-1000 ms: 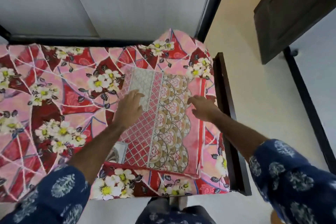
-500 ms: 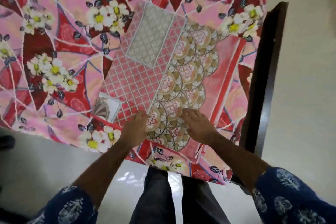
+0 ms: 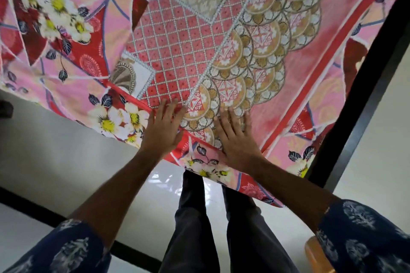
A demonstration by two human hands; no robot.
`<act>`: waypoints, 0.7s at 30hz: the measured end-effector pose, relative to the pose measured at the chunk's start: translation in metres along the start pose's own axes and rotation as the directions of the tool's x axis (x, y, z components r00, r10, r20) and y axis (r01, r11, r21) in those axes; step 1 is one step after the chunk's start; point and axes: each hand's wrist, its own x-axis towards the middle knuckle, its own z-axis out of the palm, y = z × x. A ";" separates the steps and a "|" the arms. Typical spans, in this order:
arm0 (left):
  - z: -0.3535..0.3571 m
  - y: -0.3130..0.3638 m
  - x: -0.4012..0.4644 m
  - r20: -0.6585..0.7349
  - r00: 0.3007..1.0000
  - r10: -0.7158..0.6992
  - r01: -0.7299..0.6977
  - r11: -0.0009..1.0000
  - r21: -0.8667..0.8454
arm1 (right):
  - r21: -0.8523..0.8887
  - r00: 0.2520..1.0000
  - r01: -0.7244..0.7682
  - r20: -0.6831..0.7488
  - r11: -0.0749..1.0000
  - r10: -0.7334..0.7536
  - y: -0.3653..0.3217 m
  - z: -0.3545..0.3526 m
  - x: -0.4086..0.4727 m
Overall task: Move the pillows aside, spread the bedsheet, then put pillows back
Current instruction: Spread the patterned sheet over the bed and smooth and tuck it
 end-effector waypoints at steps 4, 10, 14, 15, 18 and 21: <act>-0.007 0.003 0.001 0.010 1.000 -0.015 0.016 0.998 -0.059 | -0.017 0.998 -0.020 0.060 1.000 0.021 -0.005 -0.015 0.001; -0.017 -0.012 0.001 0.002 0.998 0.070 -0.070 0.996 -0.049 | 0.185 0.995 0.004 -0.100 0.983 0.015 0.006 -0.036 0.008; -0.020 -0.016 -0.003 -0.077 0.988 0.131 -0.126 0.990 0.067 | 0.411 0.978 -0.012 -0.185 0.912 0.096 0.026 -0.038 0.008; -0.020 -0.013 -0.003 -0.091 0.983 0.159 -0.151 0.985 0.085 | 0.494 0.977 -0.024 -0.171 0.869 0.124 0.030 -0.038 0.006; -0.019 0.004 0.001 -0.063 0.964 0.260 -0.253 0.963 0.097 | 0.731 0.951 -0.184 -0.037 0.657 0.308 0.038 -0.039 -0.012; -0.016 0.030 0.006 -0.026 0.949 0.314 -0.309 0.944 0.120 | 0.845 0.808 -0.340 0.039 0.412 0.587 0.045 -0.025 -0.041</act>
